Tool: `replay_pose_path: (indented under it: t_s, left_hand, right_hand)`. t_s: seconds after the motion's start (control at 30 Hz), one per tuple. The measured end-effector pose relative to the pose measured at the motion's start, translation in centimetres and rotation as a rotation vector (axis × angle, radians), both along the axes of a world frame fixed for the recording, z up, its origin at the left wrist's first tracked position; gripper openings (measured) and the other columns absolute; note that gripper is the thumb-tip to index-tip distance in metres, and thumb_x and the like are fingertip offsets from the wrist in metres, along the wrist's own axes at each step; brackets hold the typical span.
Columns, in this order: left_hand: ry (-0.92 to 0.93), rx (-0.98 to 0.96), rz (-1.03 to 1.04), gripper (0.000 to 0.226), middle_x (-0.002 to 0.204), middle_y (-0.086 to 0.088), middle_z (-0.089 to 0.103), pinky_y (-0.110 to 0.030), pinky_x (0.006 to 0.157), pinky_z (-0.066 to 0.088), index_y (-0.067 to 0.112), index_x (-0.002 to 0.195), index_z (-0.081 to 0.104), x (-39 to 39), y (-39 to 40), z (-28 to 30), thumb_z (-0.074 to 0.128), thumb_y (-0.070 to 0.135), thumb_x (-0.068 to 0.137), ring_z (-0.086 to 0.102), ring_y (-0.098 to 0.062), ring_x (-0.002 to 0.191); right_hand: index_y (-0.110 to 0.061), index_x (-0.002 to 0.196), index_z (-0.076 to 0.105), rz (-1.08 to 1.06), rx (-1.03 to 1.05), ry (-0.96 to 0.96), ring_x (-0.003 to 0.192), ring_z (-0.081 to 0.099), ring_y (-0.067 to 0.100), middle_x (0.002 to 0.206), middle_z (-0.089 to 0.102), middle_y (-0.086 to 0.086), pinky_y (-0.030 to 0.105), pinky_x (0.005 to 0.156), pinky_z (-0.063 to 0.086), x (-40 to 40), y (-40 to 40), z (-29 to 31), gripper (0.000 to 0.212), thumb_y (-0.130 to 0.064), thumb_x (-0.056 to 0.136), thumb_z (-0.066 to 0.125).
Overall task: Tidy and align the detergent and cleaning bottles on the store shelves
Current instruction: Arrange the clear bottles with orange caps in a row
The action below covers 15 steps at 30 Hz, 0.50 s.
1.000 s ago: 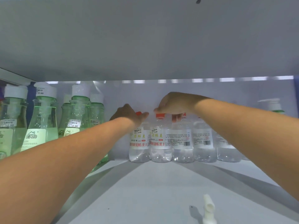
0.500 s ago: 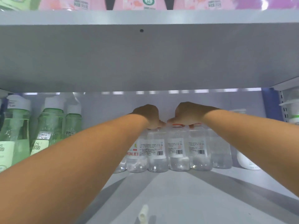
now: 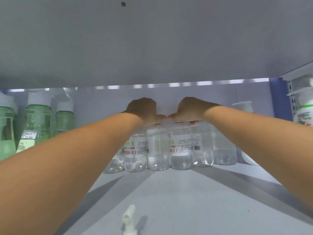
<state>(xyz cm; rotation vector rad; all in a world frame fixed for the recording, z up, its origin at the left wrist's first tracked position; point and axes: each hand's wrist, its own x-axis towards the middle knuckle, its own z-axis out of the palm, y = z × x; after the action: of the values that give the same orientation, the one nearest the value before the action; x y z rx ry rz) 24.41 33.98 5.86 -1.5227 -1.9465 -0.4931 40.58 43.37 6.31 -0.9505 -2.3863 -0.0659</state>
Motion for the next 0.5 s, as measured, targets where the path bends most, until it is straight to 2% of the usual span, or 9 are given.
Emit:
replay_pose_path:
  t_s: [0.07, 0.13, 0.2, 0.23, 0.3, 0.33, 0.4, 0.43, 0.5]
  left_hand:
    - [-0.034, -0.004, 0.012, 0.047, 0.075, -0.003, 0.067, -0.034, 0.07, 0.053, 0.011, 0.078, 0.068, -0.29, 0.51, -0.07, 0.067, 0.058, 0.086, 0.066, -0.024, 0.073]
    - [-0.11, -0.041, -0.036, 0.039, 0.074, -0.007, 0.066, -0.032, 0.069, 0.051, 0.006, 0.079, 0.069, -0.6, 0.84, 0.03, 0.07, 0.044, 0.088, 0.064, -0.025, 0.073]
    - [-0.172, -0.089, -0.084, 0.034, 0.087, -0.015, 0.072, -0.033, 0.071, 0.051, 0.003, 0.09, 0.074, -0.69, 0.69, 0.19, 0.07, 0.036, 0.088, 0.063, -0.027, 0.075]
    - [-0.206, -0.107, -0.105, 0.03, 0.094, -0.014, 0.074, -0.034, 0.074, 0.054, 0.006, 0.095, 0.075, -0.73, 0.53, 0.28, 0.069, 0.034, 0.087, 0.066, -0.028, 0.08]
    - [-0.252, -0.121, -0.123, 0.026, 0.096, -0.009, 0.074, -0.037, 0.078, 0.058, 0.012, 0.095, 0.075, -0.74, 0.27, 0.32, 0.067, 0.034, 0.084, 0.069, -0.029, 0.089]
    - [-0.245, -0.117, -0.117, 0.027, 0.093, -0.006, 0.073, -0.036, 0.077, 0.057, 0.012, 0.092, 0.073, -0.76, 0.3, 0.2, 0.066, 0.036, 0.085, 0.069, -0.028, 0.089]
    - [-0.163, -0.079, -0.076, 0.041, 0.083, -0.003, 0.07, -0.035, 0.076, 0.055, 0.011, 0.084, 0.07, -0.84, 0.55, -0.1, 0.064, 0.051, 0.087, 0.067, -0.024, 0.08]
    - [-0.124, -0.049, -0.05, 0.048, 0.077, -0.003, 0.068, -0.034, 0.073, 0.054, 0.011, 0.078, 0.07, -0.87, 0.67, -0.23, 0.064, 0.058, 0.087, 0.066, -0.022, 0.075]
    - [-0.12, -0.012, -0.041, 0.047, 0.071, -0.004, 0.065, -0.032, 0.066, 0.049, 0.012, 0.072, 0.067, -0.94, 0.88, -0.34, 0.067, 0.057, 0.087, 0.063, -0.022, 0.069]
  right_hand:
    - [-0.013, 0.06, 0.054, -0.008, 0.01, -0.023, 0.046, 0.053, 0.02, 0.04, 0.057, -0.001, 0.03, 0.067, 0.05, -0.14, 0.08, -0.2, 0.051, -0.052, 0.09, 0.064]
    - [-0.012, 0.07, 0.064, 0.018, -0.023, -0.031, 0.046, 0.054, 0.018, 0.044, 0.061, -0.003, 0.027, 0.062, 0.047, 0.09, -0.08, -0.14, 0.037, -0.042, 0.093, 0.063]
    - [-0.017, 0.084, 0.071, 0.069, -0.074, -0.021, 0.052, 0.057, 0.017, 0.055, 0.066, -0.001, 0.025, 0.059, 0.045, 0.43, -0.33, 0.01, 0.022, -0.033, 0.096, 0.062]
    - [-0.022, 0.092, 0.072, 0.084, -0.095, -0.015, 0.055, 0.058, 0.016, 0.06, 0.067, 0.001, 0.025, 0.058, 0.045, 0.51, -0.32, 0.04, 0.015, -0.03, 0.097, 0.061]
    - [-0.027, 0.099, 0.072, 0.07, -0.092, -0.002, 0.053, 0.058, 0.015, 0.06, 0.066, -0.001, 0.024, 0.057, 0.045, 0.45, -0.21, -0.02, 0.012, -0.033, 0.096, 0.061]
    - [-0.025, 0.093, 0.071, 0.047, -0.073, 0.002, 0.051, 0.057, 0.015, 0.056, 0.064, -0.002, 0.025, 0.059, 0.046, 0.32, -0.11, -0.06, 0.017, -0.039, 0.094, 0.063]
    - [-0.016, 0.067, 0.061, -0.002, -0.021, 0.009, 0.046, 0.052, 0.019, 0.045, 0.056, -0.002, 0.028, 0.064, 0.047, 0.05, 0.29, -0.09, 0.044, -0.053, 0.09, 0.065]
    - [-0.015, 0.058, 0.054, -0.017, -0.008, 0.018, 0.042, 0.049, 0.019, 0.039, 0.051, -0.002, 0.03, 0.066, 0.048, 0.0, 0.46, -0.12, 0.052, -0.056, 0.088, 0.066]
    - [-0.015, 0.051, 0.049, -0.012, -0.004, 0.027, 0.038, 0.047, 0.019, 0.036, 0.048, -0.002, 0.031, 0.066, 0.047, 0.0, 0.6, -0.19, 0.057, -0.053, 0.089, 0.067]
